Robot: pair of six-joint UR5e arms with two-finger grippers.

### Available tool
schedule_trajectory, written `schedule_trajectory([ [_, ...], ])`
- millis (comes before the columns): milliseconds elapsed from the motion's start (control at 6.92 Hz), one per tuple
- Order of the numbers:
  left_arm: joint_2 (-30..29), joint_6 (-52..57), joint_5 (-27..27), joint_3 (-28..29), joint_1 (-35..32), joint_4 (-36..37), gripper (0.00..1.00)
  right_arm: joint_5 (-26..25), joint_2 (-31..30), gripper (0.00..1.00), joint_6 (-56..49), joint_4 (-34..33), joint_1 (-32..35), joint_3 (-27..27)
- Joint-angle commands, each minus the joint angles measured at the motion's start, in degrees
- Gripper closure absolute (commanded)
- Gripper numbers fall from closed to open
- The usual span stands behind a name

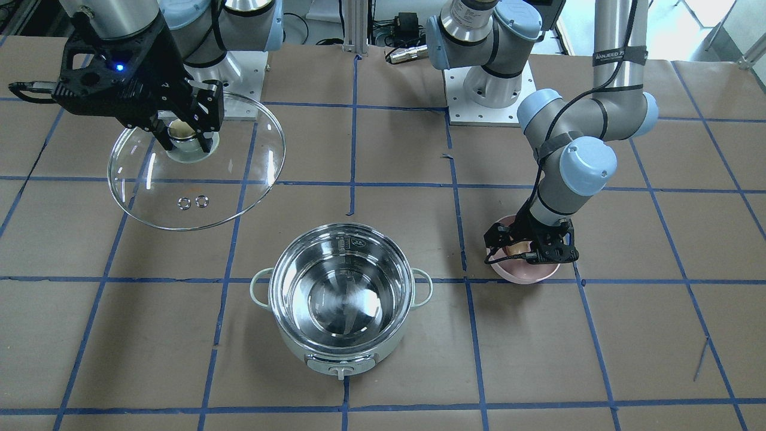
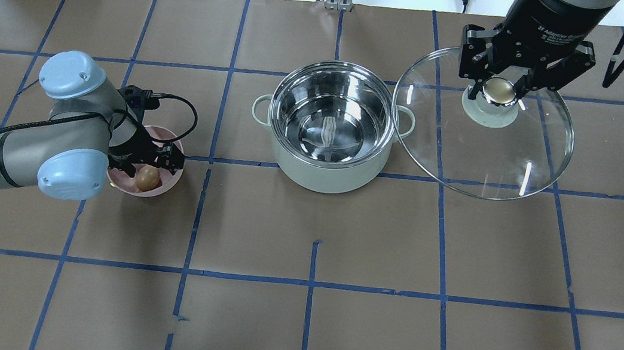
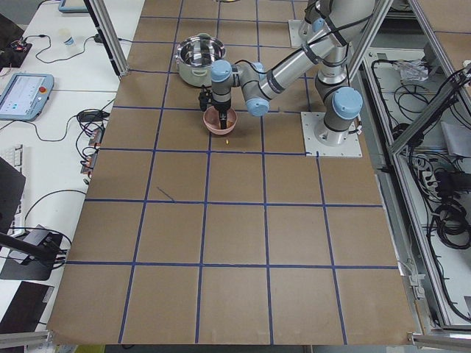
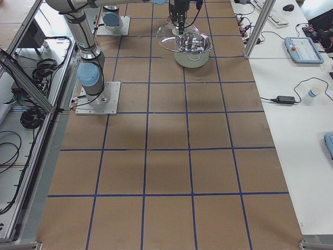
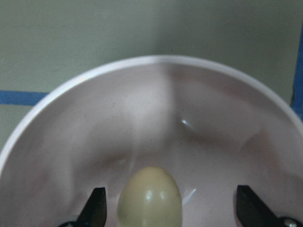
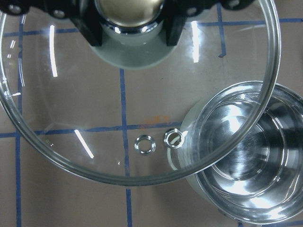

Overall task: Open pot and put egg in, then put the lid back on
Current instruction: 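Lower the left gripper into the pink bowl around the egg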

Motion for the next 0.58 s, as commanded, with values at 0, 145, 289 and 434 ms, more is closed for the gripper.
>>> schedule_trajectory([
  [0,-0.13,0.14,0.59,0.27,0.00,0.00,0.05,0.09,0.02,0.97,0.00,0.00,-0.06,0.03],
  [145,-0.13,0.06,0.77,0.27,0.00,-0.18,0.16,0.00,0.11,0.97,-0.09,-0.09,0.03,0.03],
  [289,-0.05,0.06,0.77,0.27,0.00,-0.35,0.23,0.00,0.03,0.97,-0.09,0.00,-0.14,0.03],
  [434,-0.05,0.06,0.86,0.27,0.00,-0.44,0.36,0.00,0.02,0.97,-0.09,0.00,-0.06,0.03],
])
